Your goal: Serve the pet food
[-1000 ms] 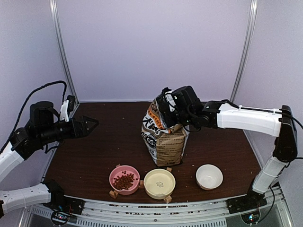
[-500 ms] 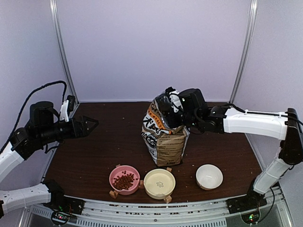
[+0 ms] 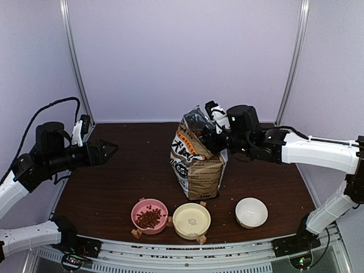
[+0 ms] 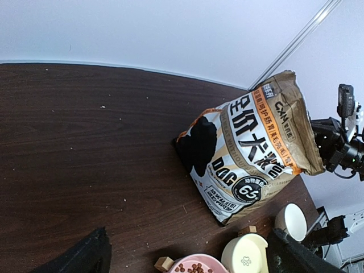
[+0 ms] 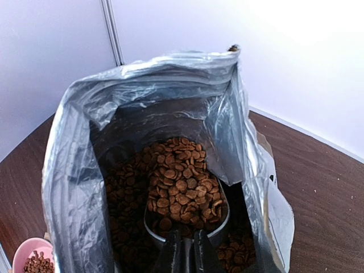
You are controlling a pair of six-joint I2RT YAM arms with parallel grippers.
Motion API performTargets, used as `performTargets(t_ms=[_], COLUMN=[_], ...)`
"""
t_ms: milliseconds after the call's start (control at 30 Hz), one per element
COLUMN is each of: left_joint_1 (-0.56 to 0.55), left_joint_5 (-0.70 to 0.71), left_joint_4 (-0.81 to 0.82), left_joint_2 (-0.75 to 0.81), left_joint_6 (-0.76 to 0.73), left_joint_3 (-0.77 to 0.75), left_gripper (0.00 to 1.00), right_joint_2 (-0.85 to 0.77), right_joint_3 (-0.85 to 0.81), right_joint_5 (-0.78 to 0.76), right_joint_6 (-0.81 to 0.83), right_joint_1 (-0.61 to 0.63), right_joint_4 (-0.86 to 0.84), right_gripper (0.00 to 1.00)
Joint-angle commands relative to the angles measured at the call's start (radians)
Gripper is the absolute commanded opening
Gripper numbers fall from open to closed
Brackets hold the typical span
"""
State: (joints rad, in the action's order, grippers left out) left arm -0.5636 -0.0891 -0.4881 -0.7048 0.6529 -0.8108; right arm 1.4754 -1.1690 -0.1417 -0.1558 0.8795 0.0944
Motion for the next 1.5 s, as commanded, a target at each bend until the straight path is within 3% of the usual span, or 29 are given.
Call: performTargets(t_ms=[0,900,1467], left_joint_1=[0.006,0.005,0.006], left_joint_5=[0.004,-0.029,-0.031], left_joint_4=[0.031,0.057,0.065], left_joint_2=[0.011,-0.041,-0.086], left_joint_6=[-0.005,0.001,0.002], left_joint_3=[-0.01,-0.035,-0.083], left_gripper=[0.98,0.98,0.98], right_joint_2=[-0.077,-0.291,-0.388], right_joint_3=[0.038,0.376,0.407], right_joint_5=[0.036,0.094,0.116], right_joint_6=[0.054,0.109,0.108], right_joint_1=[0.013,0.036,0.038], right_joint_4=[-0.149,-0.538,-0.608], right_gripper=[0.0,0.0,0.0])
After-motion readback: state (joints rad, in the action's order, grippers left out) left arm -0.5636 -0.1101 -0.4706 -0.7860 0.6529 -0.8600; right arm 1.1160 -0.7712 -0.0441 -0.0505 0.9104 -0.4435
